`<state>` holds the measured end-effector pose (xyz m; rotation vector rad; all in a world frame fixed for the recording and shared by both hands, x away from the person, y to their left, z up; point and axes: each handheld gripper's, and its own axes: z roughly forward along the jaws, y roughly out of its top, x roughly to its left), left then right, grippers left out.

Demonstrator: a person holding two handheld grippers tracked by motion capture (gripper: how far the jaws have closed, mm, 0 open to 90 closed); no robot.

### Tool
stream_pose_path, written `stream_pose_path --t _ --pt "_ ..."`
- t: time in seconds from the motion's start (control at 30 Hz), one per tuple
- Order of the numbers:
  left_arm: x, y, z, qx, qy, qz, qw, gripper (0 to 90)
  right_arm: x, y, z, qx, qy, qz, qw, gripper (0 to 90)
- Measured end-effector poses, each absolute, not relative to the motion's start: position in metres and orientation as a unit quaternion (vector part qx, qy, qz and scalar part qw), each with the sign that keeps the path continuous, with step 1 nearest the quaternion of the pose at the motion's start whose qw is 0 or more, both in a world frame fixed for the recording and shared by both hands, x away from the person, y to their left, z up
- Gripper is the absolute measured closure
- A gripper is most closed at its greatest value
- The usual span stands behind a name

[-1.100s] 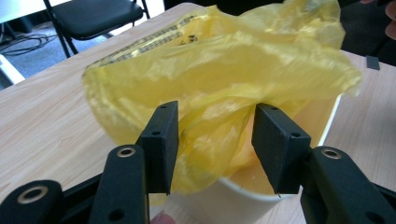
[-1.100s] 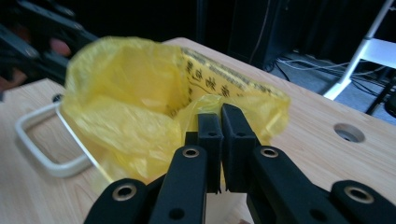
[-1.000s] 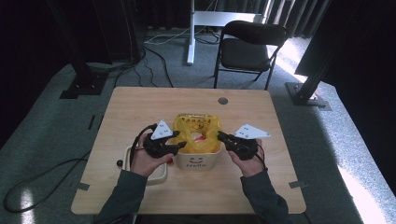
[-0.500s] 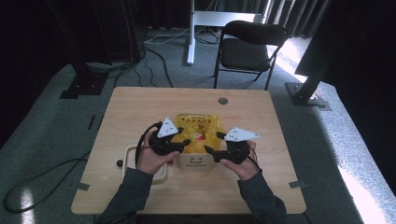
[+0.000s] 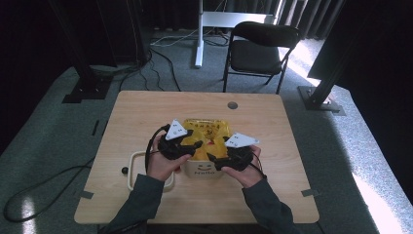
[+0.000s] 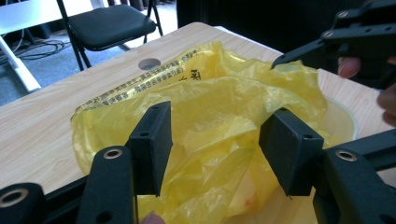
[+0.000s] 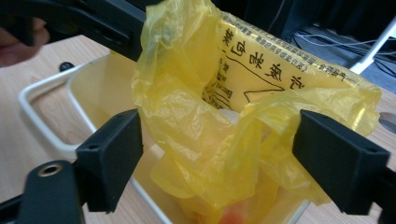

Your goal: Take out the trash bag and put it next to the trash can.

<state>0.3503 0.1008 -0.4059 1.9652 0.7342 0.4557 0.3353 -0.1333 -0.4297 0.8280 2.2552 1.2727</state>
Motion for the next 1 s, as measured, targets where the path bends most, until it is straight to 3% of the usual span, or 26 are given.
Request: stream_pose_path --t 0.07,0.2,0.33,0.47,1.0 --pt "0.350 0.101 -0.406 0.805 0.299 0.185 0.478 45.0 0.336 -0.132 -0.430 0.303 0.811 0.448 0.223 32.1" --pt "0.348 0.101 -0.406 0.808 0.295 0.186 0.475 44.4 0.340 -0.135 -0.429 0.314 0.814 0.432 0.231 67.2" --pt "0.349 0.103 -0.408 0.808 0.298 0.187 0.472 43.7 0.343 -0.140 -0.428 0.321 0.814 0.427 0.229 83.1" --pt "0.349 0.106 -0.409 0.807 0.302 0.187 0.471 43.1 0.345 -0.142 -0.429 0.327 0.812 0.427 0.225 87.4" --pt "0.347 0.125 -0.414 0.800 0.324 0.184 0.470 41.5 0.346 -0.145 -0.428 0.328 0.810 0.438 0.213 88.1"
